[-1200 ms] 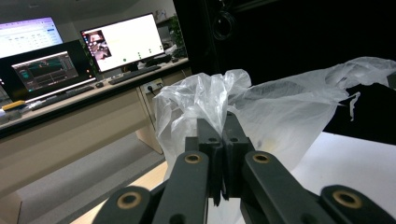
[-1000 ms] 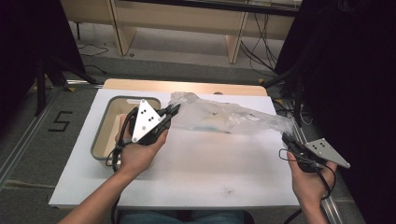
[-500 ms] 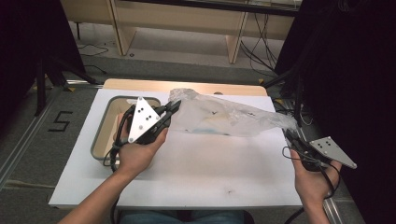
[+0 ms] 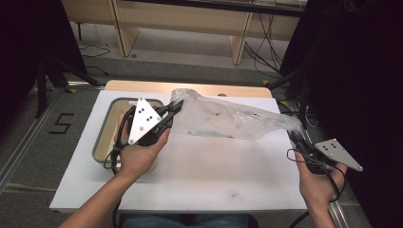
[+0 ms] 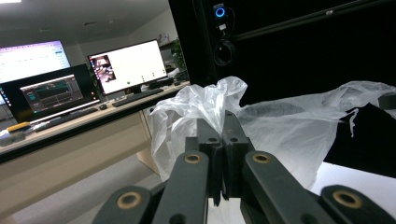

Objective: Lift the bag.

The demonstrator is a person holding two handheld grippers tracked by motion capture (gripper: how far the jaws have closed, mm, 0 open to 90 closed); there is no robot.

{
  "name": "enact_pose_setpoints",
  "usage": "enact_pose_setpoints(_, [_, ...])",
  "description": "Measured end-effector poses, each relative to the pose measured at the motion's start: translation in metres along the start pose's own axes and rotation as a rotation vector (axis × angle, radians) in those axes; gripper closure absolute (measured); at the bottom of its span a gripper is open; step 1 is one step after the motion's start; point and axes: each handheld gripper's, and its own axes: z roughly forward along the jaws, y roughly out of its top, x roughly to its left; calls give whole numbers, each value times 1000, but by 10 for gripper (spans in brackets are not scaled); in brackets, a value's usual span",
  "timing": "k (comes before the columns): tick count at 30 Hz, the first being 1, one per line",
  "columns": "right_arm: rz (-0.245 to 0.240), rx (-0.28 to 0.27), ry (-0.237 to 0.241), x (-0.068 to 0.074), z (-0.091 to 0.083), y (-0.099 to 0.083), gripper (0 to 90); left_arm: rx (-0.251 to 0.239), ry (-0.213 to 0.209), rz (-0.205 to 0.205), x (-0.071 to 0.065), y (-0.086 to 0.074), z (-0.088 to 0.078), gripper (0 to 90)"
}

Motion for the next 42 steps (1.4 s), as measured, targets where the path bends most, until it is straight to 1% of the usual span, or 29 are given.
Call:
enact_pose_setpoints(4, [1,0,-3,-1,0,-1,899,-18,-5,-7,-1,3,0,890])
enact_pose_setpoints(5, [0,1,-6,-1,-1,0,899,-25,-12,-13,-1,5,-1,890])
enact_pose_setpoints(12, [0,-25,-15,-3,-4,5,900,-45,-8,-16,-1,10,-1,890])
enact_pose_setpoints(16, [1,-36,-23,-4,-5,8,900,-37,0,-20,2,8,2,889])
enact_pose_setpoints(17, [2,-39,-26,-5,-4,10,899,-24,5,-26,4,4,5,889])
enact_pose_setpoints(18, [2,-41,-28,-5,-3,10,899,-24,5,-26,4,4,5,889])
enact_pose_setpoints(19, [-1,-42,-27,-5,-1,11,900,-8,12,-32,7,-1,9,889])
enact_pose_setpoints(21, [-2,-40,-28,-4,3,11,899,10,19,-35,9,-5,12,889])
enact_pose_setpoints(22, [-2,-40,-28,-4,3,11,899,10,19,-35,9,-5,12,889])
enact_pose_setpoints(23, [-3,-41,-26,-2,8,11,899,22,27,-40,12,-9,15,889])
enact_pose_setpoints(24, [-3,-40,-27,-2,10,11,899,22,27,-40,12,-9,15,889])
enact_pose_setpoints(25, [-1,-37,-27,-1,13,11,899,34,34,-44,14,-13,18,889])
enact_pose_setpoints(26, [-1,-33,-29,-1,16,10,899,34,34,-44,14,-13,18,889])
enact_pose_setpoints(27, [1,-32,-30,0,19,10,899,47,38,-43,16,-15,21,889])
enact_pose_setpoints(28, [0,-26,-30,1,22,9,899,47,38,-43,16,-15,21,889])
enact_pose_setpoints(29, [-2,-26,-31,2,25,8,899,58,39,-45,17,-18,24,889])
enact_pose_setpoints(31, [0,-21,-32,3,28,7,899,64,42,-44,17,-20,26,889])
enact_pose_setpoints(32, [0,-10,-32,6,35,5,899,70,45,-40,18,-21,28,889])
enact_pose_setpoints(33, [-3,-6,-33,6,38,4,899,84,44,-37,18,-24,31,888])
enact_pose_setpoints(34, [-3,-6,-33,6,38,4,899,84,44,-37,18,-24,31,888])
enact_pose_setpoints(35, [1,4,-35,8,46,1,899,100,47,-38,19,-28,36,888])
enact_pose_setpoints(36, [1,4,-35,8,46,1,899,100,47,-38,19,-28,36,888])
enact_pose_setpoints(37, [0,14,-32,10,54,-1,899,118,48,-39,21,-31,41,888])
enact_pose_setpoints(38, [0,16,-33,11,56,-1,899,118,48,-39,21,-31,41,888])
enact_pose_setpoints(39, [2,21,-31,12,60,-2,899,130,50,-48,22,-34,47,888])
enact_pose_setpoints(40, [2,21,-31,12,60,-2,899,130,50,-48,22,-34,47,888])
enact_pose_setpoints(41, [1,28,-30,14,66,-3,899,143,55,-47,24,-37,53,888])
enact_pose_setpoints(42, [3,28,-29,15,70,-3,899,143,55,-47,24,-37,53,888])
